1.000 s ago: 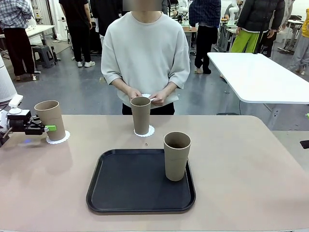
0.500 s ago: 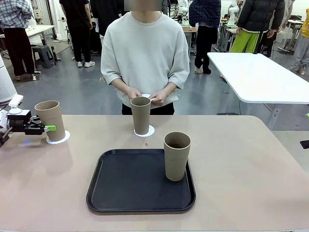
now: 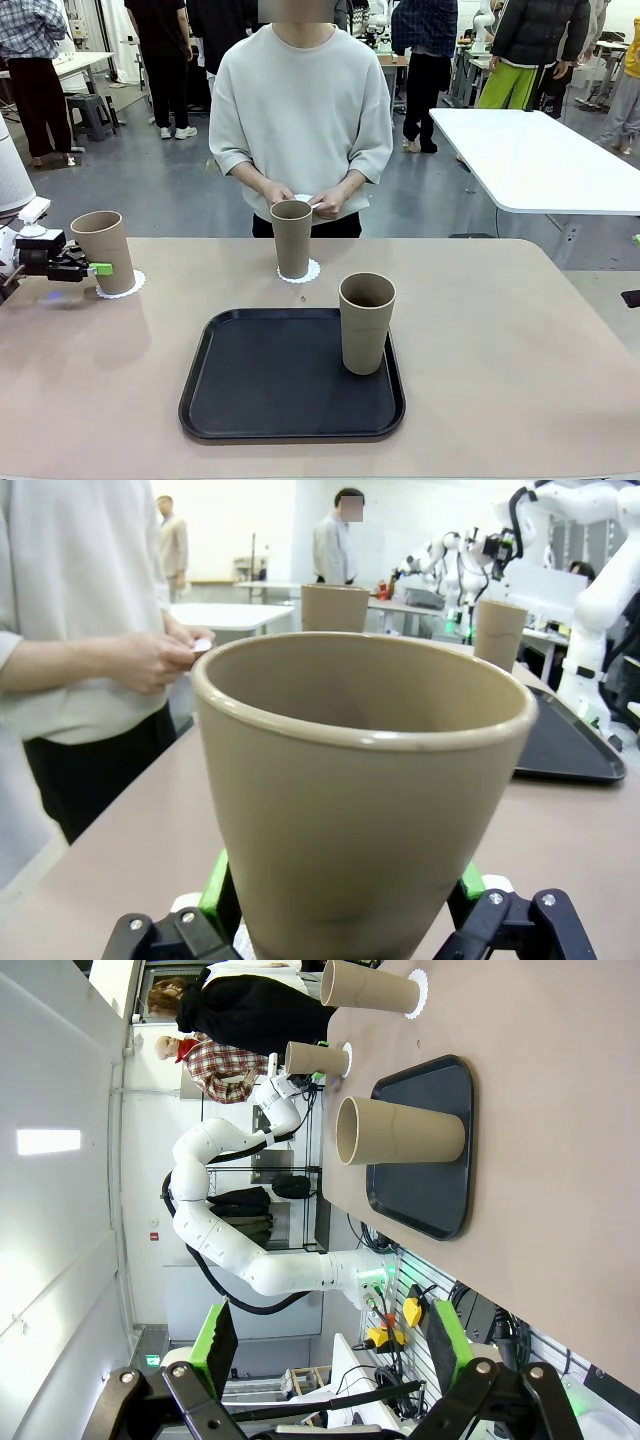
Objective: Place coasters on the table and set cups on them.
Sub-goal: Take one Reusable plastic cup from the Flat Tray and place it on a coaster set by the human.
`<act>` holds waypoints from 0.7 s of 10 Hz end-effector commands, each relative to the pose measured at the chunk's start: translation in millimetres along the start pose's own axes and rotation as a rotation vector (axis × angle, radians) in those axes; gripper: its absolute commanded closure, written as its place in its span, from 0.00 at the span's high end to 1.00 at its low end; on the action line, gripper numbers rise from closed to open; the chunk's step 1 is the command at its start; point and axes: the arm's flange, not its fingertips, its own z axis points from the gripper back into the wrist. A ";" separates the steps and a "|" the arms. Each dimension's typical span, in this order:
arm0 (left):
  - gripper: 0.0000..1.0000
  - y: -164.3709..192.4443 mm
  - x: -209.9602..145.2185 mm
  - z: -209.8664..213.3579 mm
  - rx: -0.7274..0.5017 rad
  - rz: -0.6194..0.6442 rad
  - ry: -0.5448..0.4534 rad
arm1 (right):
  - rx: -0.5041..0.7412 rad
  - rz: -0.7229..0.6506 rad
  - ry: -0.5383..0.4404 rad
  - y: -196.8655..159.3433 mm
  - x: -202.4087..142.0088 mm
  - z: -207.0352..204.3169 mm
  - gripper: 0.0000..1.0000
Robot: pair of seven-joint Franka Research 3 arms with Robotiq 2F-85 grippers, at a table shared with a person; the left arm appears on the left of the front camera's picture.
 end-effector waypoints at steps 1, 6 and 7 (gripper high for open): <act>1.00 2.4 2.1 3.3 -0.031 0.013 0.015 | 0.008 0.000 -0.004 -0.1 0.6 0.0 1.00; 1.00 4.1 2.3 3.4 -0.047 0.014 0.025 | 0.008 0.000 -0.004 -0.1 0.6 0.0 1.00; 1.00 3.9 2.3 4.0 -0.053 0.010 0.028 | 0.008 0.000 -0.004 -0.1 0.6 0.0 1.00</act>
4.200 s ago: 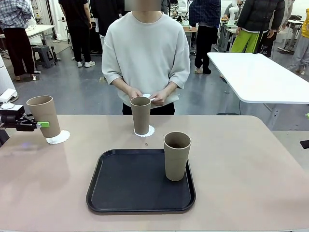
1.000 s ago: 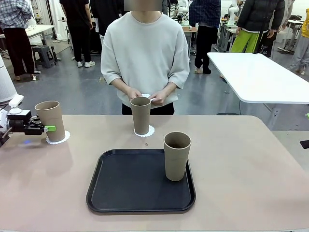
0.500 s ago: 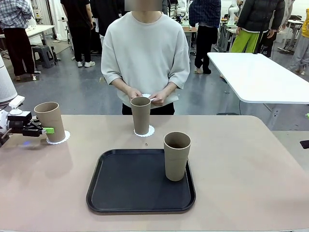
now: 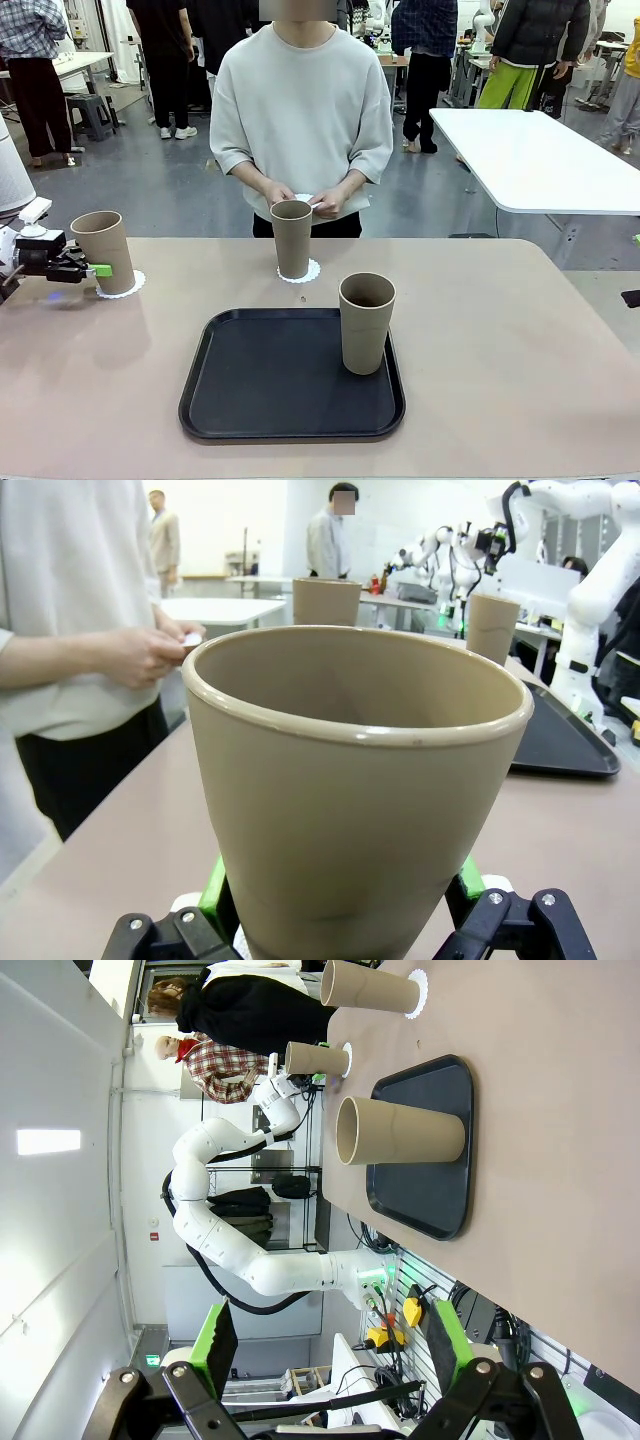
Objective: Place coasters on the table and set cups on them.
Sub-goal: Take one Reusable plastic cup from the Flat Tray and place it on a coaster set by the human.
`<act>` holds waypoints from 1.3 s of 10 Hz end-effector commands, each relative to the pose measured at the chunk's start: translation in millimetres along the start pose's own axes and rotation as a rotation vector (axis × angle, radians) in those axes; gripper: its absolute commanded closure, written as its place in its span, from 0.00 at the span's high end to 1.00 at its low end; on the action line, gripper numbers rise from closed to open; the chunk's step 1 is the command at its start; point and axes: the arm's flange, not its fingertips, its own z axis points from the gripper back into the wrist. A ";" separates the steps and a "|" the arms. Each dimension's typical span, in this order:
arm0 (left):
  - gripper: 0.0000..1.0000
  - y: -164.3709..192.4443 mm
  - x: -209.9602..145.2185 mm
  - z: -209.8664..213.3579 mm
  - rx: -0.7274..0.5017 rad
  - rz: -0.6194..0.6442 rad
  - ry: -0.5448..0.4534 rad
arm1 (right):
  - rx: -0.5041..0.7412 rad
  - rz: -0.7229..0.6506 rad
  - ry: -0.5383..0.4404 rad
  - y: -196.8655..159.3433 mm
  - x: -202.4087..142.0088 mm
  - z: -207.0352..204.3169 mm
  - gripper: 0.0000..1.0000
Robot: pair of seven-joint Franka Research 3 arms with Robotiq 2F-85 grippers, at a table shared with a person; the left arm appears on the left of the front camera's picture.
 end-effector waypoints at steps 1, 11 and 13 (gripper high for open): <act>1.00 3.7 2.0 4.8 -0.037 0.002 0.020 | 0.008 0.000 -0.004 -0.1 0.6 0.0 1.00; 1.00 7.4 -0.1 24.0 -0.048 -0.014 0.024 | 0.008 0.000 -0.004 -0.1 0.6 0.0 1.00; 1.00 9.2 -0.7 26.5 -0.046 -0.009 0.022 | 0.008 0.000 -0.004 -0.1 0.6 0.0 1.00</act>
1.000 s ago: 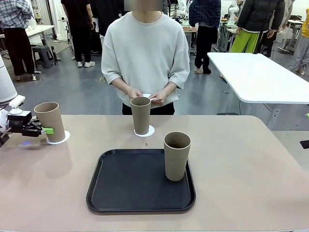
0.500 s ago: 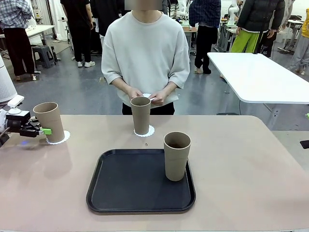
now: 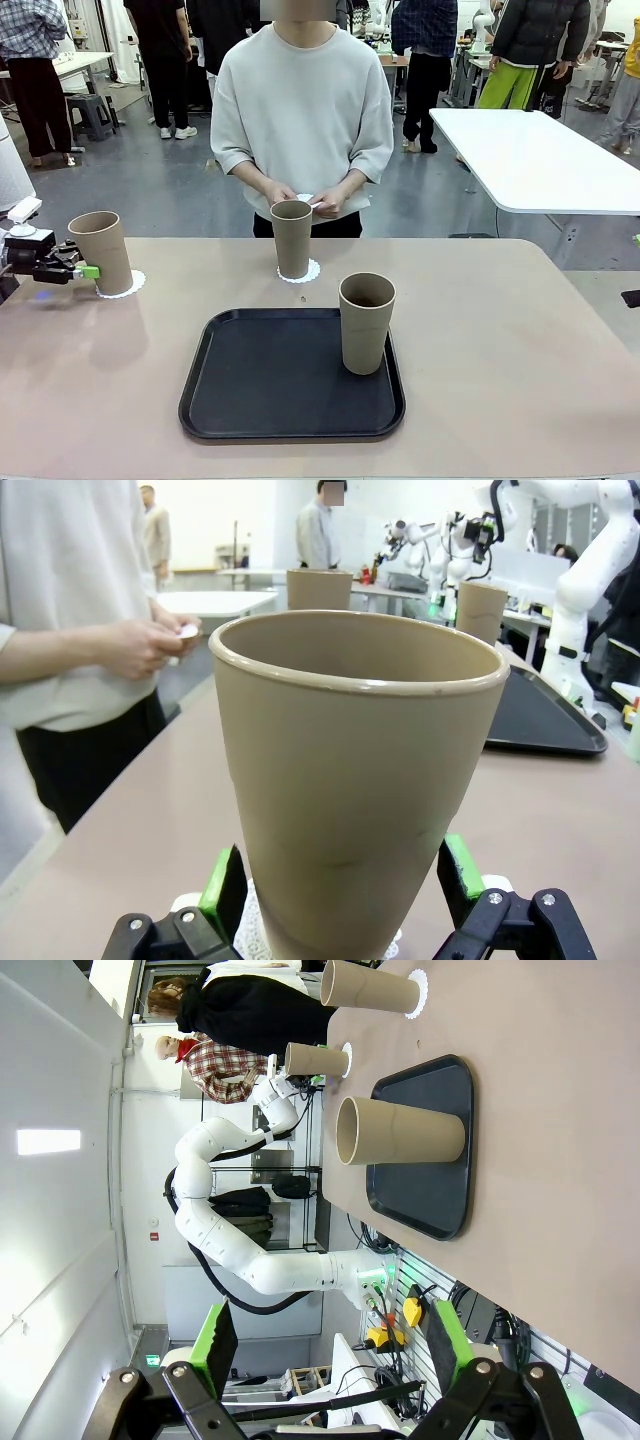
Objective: Place coasters on the table and set cups on them.
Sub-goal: Take one Reusable plastic cup from the Flat Tray and place it on a coaster set by the human.
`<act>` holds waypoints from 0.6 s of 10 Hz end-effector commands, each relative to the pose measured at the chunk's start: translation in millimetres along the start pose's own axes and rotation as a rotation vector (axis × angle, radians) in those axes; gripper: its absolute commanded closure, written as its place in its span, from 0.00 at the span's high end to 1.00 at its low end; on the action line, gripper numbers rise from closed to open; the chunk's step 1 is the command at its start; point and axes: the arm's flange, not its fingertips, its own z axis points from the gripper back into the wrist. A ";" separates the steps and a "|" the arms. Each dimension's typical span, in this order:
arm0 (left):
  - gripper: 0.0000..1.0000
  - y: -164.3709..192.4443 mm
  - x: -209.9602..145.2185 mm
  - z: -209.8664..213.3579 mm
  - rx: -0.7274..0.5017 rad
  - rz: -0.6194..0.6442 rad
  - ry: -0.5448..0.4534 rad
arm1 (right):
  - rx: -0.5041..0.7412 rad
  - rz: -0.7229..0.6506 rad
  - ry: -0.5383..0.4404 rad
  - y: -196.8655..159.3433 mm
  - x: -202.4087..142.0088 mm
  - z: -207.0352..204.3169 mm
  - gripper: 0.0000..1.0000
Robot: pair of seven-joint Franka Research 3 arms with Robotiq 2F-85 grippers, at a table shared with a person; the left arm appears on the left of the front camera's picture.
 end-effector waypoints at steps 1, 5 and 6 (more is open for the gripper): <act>1.00 4.4 0.6 3.9 -0.024 0.005 -0.003 | 0.008 0.000 -0.004 -0.1 0.6 0.0 1.00; 1.00 10.1 0.6 11.4 -0.015 0.000 0.004 | 0.008 0.000 -0.004 -0.1 0.6 0.0 1.00; 1.00 11.1 -0.1 15.4 -0.010 -0.001 0.006 | 0.008 0.000 -0.004 -0.1 0.6 0.0 1.00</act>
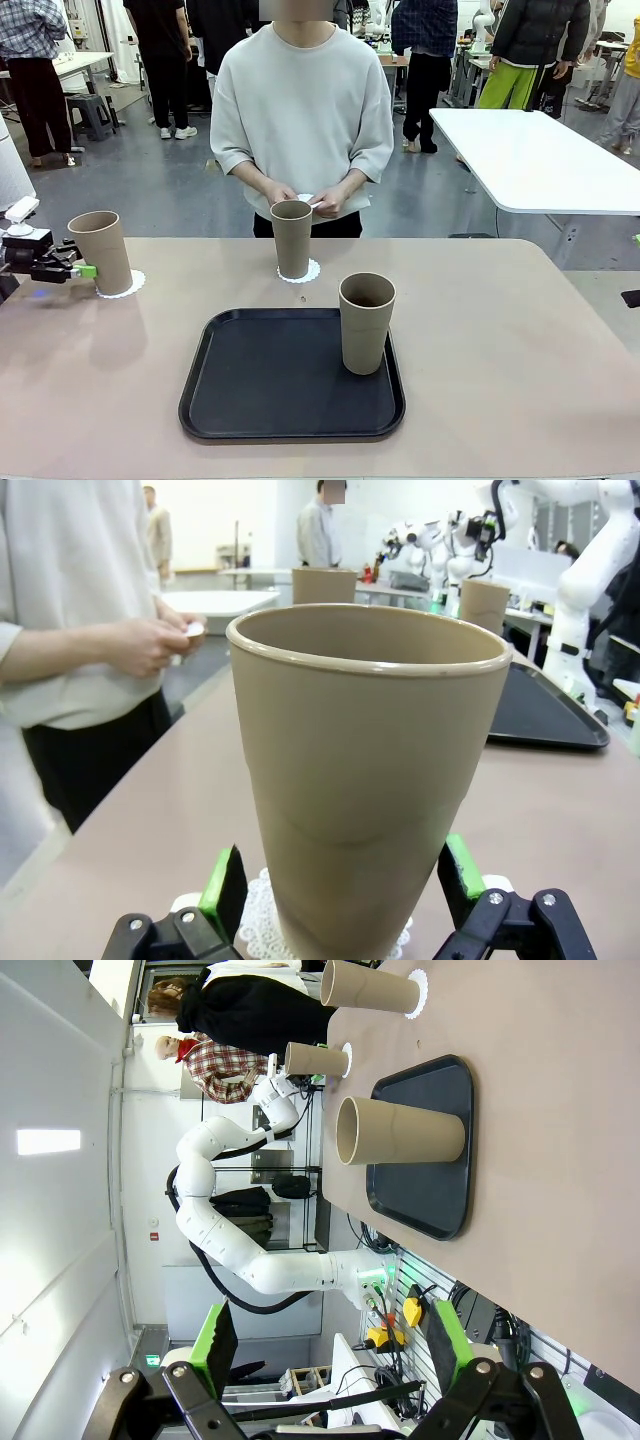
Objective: Place coasters on the table and set cups on them.
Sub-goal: Take one Reusable plastic cup from the Flat Tray and place it on a coaster set by the human.
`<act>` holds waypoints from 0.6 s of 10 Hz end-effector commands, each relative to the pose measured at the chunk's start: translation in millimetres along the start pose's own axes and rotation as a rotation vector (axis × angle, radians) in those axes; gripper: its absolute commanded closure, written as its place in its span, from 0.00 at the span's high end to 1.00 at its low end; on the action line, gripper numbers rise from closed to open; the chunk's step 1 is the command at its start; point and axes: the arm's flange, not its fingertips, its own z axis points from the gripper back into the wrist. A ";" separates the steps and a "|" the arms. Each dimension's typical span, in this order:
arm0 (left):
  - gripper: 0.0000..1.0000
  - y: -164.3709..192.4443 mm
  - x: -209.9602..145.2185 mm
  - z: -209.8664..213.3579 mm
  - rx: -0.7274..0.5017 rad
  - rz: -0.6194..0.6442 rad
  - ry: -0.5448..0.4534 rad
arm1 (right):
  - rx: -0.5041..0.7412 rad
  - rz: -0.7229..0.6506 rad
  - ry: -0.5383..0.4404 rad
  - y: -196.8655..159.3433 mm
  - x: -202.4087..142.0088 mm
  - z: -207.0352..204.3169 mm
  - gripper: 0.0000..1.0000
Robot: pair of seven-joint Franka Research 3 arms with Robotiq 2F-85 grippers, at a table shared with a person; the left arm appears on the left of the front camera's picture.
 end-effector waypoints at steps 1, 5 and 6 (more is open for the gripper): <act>1.00 5.8 0.6 11.7 -0.011 0.005 0.005 | 0.008 0.000 -0.004 -0.1 0.6 0.0 1.00; 1.00 9.7 -3.3 31.3 0.002 0.013 0.014 | 0.008 0.000 -0.004 -0.1 0.6 0.0 1.00; 1.00 10.2 -4.4 35.3 0.002 0.014 0.017 | 0.008 0.000 -0.004 -0.1 0.6 0.0 1.00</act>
